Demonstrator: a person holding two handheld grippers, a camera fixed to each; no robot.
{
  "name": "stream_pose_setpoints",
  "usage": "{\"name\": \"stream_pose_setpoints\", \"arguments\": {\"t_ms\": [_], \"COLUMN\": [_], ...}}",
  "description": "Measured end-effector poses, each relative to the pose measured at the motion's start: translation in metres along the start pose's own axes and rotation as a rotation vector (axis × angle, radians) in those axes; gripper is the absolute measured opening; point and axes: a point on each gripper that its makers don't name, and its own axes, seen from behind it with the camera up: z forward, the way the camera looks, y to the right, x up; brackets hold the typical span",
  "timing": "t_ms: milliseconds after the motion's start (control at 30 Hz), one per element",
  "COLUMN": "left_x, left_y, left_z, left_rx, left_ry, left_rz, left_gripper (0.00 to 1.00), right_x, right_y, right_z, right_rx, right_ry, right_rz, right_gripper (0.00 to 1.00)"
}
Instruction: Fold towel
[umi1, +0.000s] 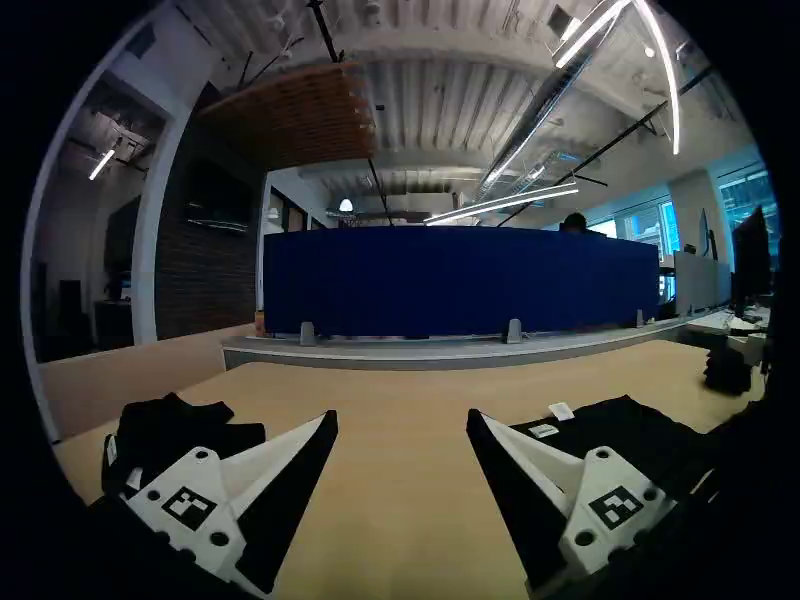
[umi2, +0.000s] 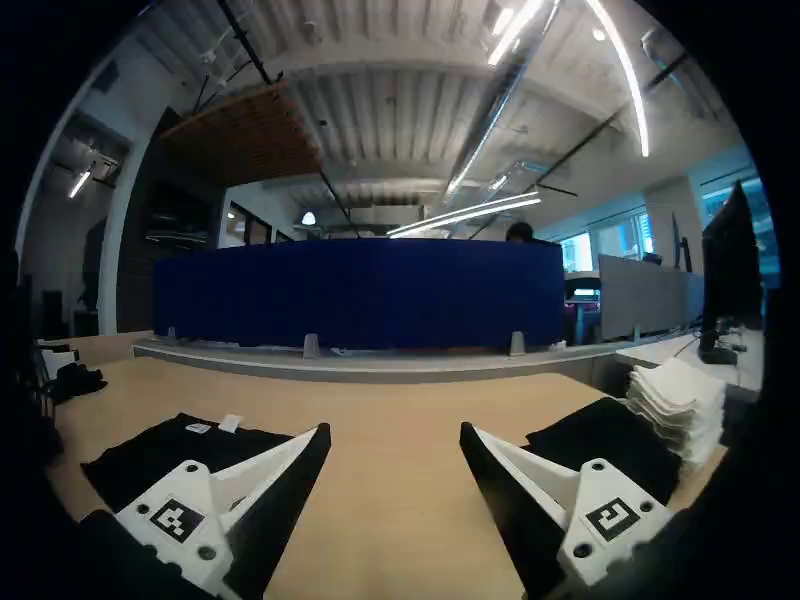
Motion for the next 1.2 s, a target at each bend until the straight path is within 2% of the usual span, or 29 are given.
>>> {"name": "stream_pose_setpoints", "arguments": {"t_ms": [967,1200], "left_x": [0.003,0.048], "left_y": [0.001,-0.002], "left_z": [0.002,0.007], "left_rx": [-0.006,-0.004], "left_ry": [-0.008,0.020], "left_rz": [-0.002,-0.033], "left_gripper": [0.96,0.96], "right_x": [0.000,0.046], "right_y": [0.002,0.004], "right_z": [0.002,0.002], "right_rx": [-0.010,-0.024], "right_ry": [-0.017,0.000], "right_rz": [-0.002,-0.014], "right_gripper": [1.00,1.00]}}
